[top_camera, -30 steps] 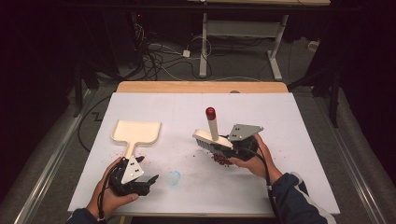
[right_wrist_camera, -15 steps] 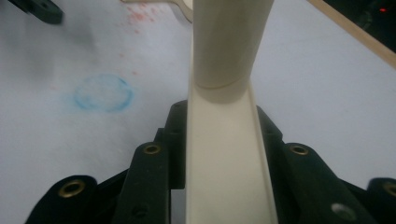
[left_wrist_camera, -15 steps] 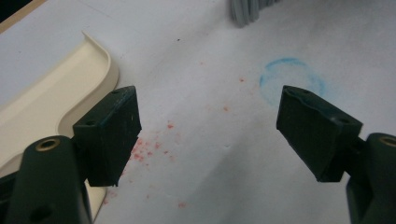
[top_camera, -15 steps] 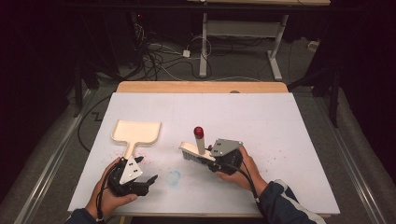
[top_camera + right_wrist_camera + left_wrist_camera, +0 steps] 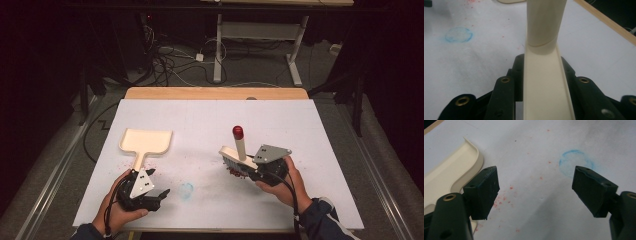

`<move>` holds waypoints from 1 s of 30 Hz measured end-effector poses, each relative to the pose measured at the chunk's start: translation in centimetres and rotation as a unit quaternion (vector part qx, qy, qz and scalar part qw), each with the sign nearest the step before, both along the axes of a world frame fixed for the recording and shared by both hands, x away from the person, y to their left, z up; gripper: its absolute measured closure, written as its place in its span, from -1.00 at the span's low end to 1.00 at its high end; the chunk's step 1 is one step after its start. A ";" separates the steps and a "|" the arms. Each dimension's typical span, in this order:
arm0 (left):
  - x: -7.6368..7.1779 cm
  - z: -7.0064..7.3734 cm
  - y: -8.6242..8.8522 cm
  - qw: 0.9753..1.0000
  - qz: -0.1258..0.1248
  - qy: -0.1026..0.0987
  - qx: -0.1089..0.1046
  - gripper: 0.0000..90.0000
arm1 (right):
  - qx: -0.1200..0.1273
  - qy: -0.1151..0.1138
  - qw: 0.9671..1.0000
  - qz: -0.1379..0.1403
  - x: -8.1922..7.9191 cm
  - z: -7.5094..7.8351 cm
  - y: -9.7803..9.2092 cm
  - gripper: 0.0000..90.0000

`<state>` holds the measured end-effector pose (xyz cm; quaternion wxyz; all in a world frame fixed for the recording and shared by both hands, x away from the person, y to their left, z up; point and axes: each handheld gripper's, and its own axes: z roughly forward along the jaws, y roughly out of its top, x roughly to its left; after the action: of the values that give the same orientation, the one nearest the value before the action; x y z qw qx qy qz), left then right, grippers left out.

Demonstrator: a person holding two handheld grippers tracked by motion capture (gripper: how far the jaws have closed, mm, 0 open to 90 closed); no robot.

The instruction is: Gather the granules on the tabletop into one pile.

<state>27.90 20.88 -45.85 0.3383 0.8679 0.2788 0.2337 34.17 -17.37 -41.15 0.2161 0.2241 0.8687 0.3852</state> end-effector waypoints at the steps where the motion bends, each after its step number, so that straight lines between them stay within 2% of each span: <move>1: 0.0 0.0 0.0 1.000 -0.001 0.000 0.001 -0.53 | 0.008 -0.002 1.000 -0.005 -0.2 0.3 -0.3 0.51; 6: -0.1 0.0 0.0 1.000 -0.003 0.001 0.002 -0.53 | 0.038 -0.013 0.999 -0.018 -0.9 1.4 -2.0 0.50; 10: -0.2 0.0 0.0 1.000 -0.004 0.000 0.004 -0.53 | 0.059 -0.023 0.997 -0.051 -1.3 1.4 -3.5 0.50; 14: -0.3 0.0 -0.1 1.000 -0.003 -0.002 0.002 -0.53 | 0.082 -0.025 0.989 -0.119 -1.2 0.0 -4.6 0.50; 17: -0.2 0.0 -0.2 1.000 -0.006 -0.001 0.004 -0.53 | 0.075 -0.039 0.982 -0.168 -0.7 -1.5 -4.7 0.50; 19: -0.2 0.0 -0.4 1.000 -0.007 0.000 0.004 -0.53 | 0.074 -0.033 0.977 -0.196 -0.3 -2.6 -4.5 0.50; 20: -0.3 0.0 -0.4 1.000 -0.008 0.000 0.005 -0.53 | 0.068 -0.028 0.976 -0.207 -0.1 -3.2 -4.4 0.50; 22: -0.3 0.0 -0.5 1.000 -0.011 -0.001 0.006 -0.53 | 0.066 -0.038 0.973 -0.216 -0.2 -3.6 -4.2 0.50; 25: -0.4 0.0 -0.5 1.000 -0.010 0.000 0.006 -0.52 | 0.052 -0.024 0.972 -0.227 -0.4 -3.2 -4.1 0.50; 28: -0.4 0.0 -0.5 1.000 -0.010 0.002 0.007 -0.51 | 0.039 0.005 0.973 -0.228 -0.5 -2.7 -4.1 0.51; 29: -0.5 0.0 -0.5 1.000 -0.010 0.002 0.006 -0.50 | 0.039 0.017 0.973 -0.227 -0.5 -2.5 -4.0 0.51; 30: -0.5 0.0 -0.5 1.000 -0.012 0.002 0.009 -0.50 | 0.048 0.030 0.971 -0.232 -0.6 -2.5 -3.9 0.51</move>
<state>27.43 20.40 -45.83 0.3331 0.8745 0.2668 0.2303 33.59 -21.27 -43.62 0.2624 0.4407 0.7800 0.3585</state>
